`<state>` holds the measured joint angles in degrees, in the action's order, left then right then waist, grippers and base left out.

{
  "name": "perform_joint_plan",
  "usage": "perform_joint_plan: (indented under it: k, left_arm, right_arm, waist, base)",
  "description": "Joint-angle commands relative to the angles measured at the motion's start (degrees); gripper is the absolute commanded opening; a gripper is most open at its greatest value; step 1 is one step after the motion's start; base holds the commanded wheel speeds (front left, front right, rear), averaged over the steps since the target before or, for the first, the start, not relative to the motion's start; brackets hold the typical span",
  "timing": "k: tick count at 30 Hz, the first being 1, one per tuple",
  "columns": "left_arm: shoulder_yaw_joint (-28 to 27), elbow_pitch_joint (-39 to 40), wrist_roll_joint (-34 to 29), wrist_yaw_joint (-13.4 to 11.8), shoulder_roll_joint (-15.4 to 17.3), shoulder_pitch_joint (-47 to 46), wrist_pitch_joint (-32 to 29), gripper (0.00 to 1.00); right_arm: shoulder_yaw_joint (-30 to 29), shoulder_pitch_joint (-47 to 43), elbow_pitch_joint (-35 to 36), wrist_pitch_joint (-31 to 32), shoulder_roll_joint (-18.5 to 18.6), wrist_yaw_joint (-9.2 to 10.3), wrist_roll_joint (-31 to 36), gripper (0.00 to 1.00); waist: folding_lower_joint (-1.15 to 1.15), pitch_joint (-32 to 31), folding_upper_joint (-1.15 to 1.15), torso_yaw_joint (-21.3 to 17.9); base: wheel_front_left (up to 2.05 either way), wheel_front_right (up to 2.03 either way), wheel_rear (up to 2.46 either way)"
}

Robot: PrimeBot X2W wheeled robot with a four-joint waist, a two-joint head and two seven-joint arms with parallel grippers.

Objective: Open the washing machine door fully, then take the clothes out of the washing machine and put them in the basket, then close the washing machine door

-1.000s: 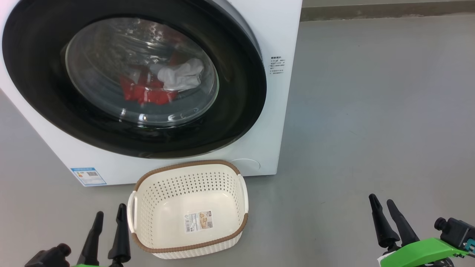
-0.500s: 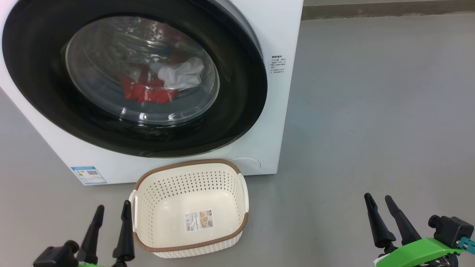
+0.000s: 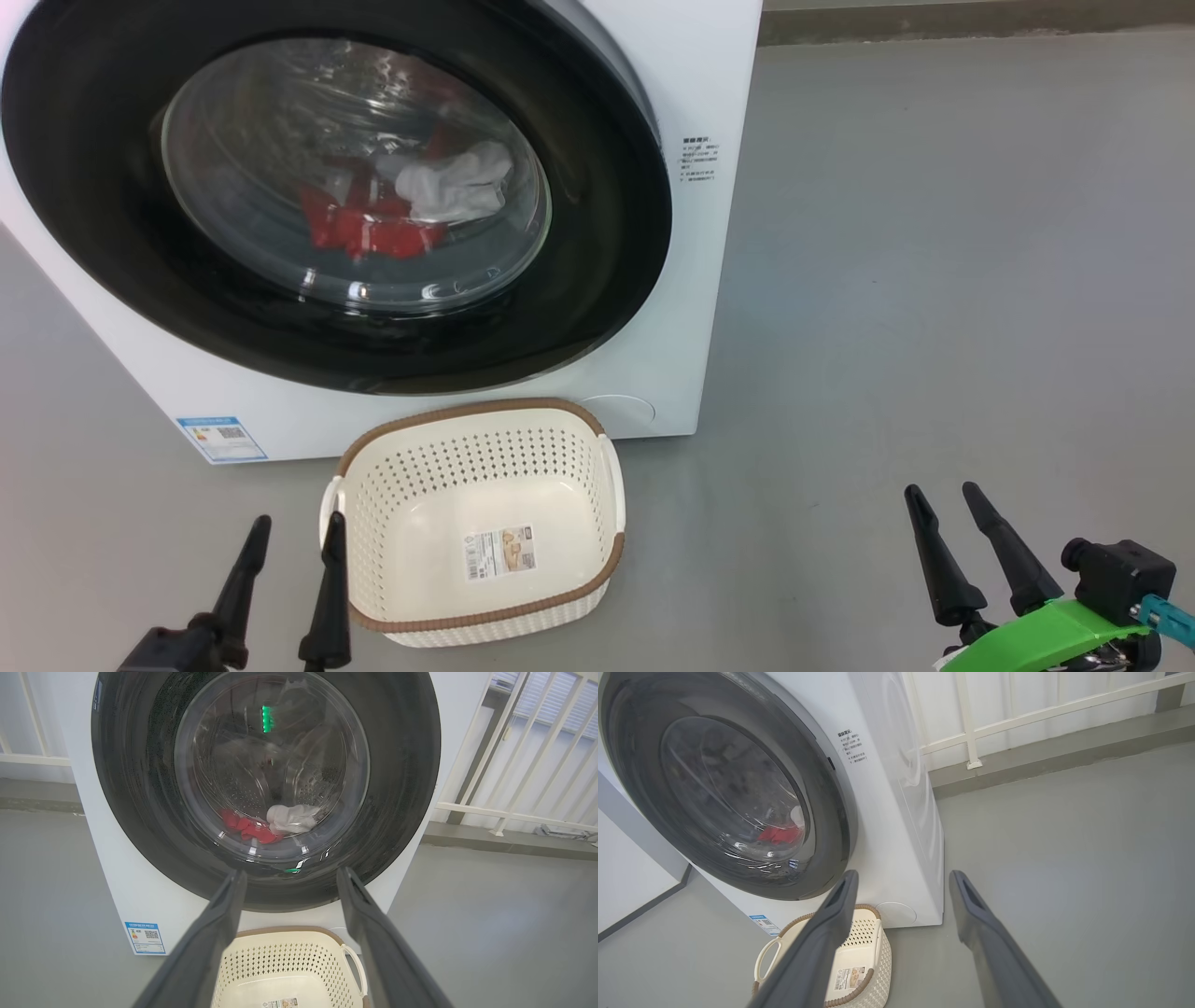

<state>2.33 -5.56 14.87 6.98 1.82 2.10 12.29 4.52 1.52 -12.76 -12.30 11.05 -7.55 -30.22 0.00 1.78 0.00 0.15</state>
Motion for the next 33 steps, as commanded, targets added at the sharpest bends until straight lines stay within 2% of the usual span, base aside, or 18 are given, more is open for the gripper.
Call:
perform_joint_plan:
  k: [1,12,23,33]
  left_arm:
    - [-1.3,1.9,-2.0,-0.3,0.9,-1.0,1.0,1.00]
    - [-1.9,2.0,-6.9,-0.4,1.1,-0.7,2.7,1.00]
    - [-3.1,0.1,-3.9,-0.7,1.1,-1.1,2.7,1.00]
    - [-3.1,-1.2,-4.1,-0.6,1.1,-1.2,2.7,1.00]
  right_arm:
    - [1.1,2.2,1.8,-1.0,1.3,0.06,2.0,1.00]
    - [-0.2,1.5,2.2,-2.7,1.8,0.06,6.9,1.00]
    - [-2.7,-0.1,1.8,-2.7,0.9,0.06,7.0,1.00]
    - [-3.4,-1.1,1.6,-2.7,0.2,0.06,7.5,1.00]
  waist:
    - [0.00,0.1,0.00,0.0]
    - [0.00,0.2,0.00,0.1]
    - [0.00,0.4,0.00,0.1]
    - [0.00,0.3,0.00,0.0]
  base:
    - [0.00,0.00,0.00]
    - [0.00,0.00,0.00]
    - [0.00,0.00,0.00]
    - [0.00,0.00,0.00]
